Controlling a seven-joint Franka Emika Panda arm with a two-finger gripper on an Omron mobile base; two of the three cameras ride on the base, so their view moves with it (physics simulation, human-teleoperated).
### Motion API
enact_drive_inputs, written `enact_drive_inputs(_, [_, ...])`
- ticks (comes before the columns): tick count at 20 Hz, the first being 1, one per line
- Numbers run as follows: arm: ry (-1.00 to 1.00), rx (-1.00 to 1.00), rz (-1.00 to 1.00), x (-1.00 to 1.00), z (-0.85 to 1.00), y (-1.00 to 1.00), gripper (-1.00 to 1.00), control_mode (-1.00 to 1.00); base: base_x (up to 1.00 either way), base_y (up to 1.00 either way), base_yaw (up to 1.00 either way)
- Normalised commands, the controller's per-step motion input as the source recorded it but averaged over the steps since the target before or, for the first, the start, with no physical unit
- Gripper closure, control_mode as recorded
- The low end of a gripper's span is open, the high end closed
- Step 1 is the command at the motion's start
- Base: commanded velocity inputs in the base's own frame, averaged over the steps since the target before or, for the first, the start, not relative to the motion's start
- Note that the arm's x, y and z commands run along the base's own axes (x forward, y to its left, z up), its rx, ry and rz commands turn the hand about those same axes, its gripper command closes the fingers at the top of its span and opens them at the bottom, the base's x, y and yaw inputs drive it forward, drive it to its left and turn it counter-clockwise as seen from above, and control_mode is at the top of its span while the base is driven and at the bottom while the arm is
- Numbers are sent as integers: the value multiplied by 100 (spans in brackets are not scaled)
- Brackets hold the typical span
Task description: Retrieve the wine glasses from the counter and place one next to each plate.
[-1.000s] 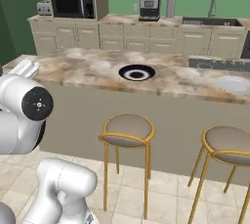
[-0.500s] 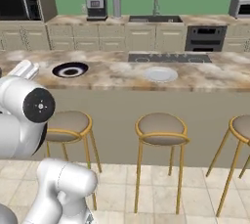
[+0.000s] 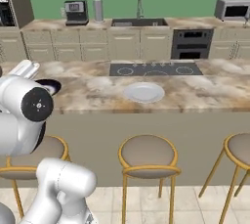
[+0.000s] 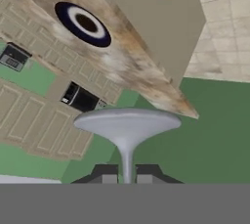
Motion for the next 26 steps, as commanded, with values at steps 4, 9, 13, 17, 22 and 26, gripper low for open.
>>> enact_drive_inputs(4, [0, 0, 0, 0, 0, 0, 100, 100, 79, 0, 21])
enact_drive_inputs(9, [0, 0, 0, 0, 0, 0, 100, 100, 85, -11, 32])
enact_drive_inputs(13, [0, 0, 0, 0, 0, 0, 100, 100, 64, -9, 24])
enact_drive_inputs(17, [0, 0, 0, 0, 0, 0, 100, 100, 53, -20, 22])
enact_drive_inputs(22, [-1, 0, 5, 18, -9, -13, 100, -100, 55, -40, 20])
enact_drive_inputs(26, [-2, 1, 24, 93, -40, -82, 100, -100, 0, 0, 0])
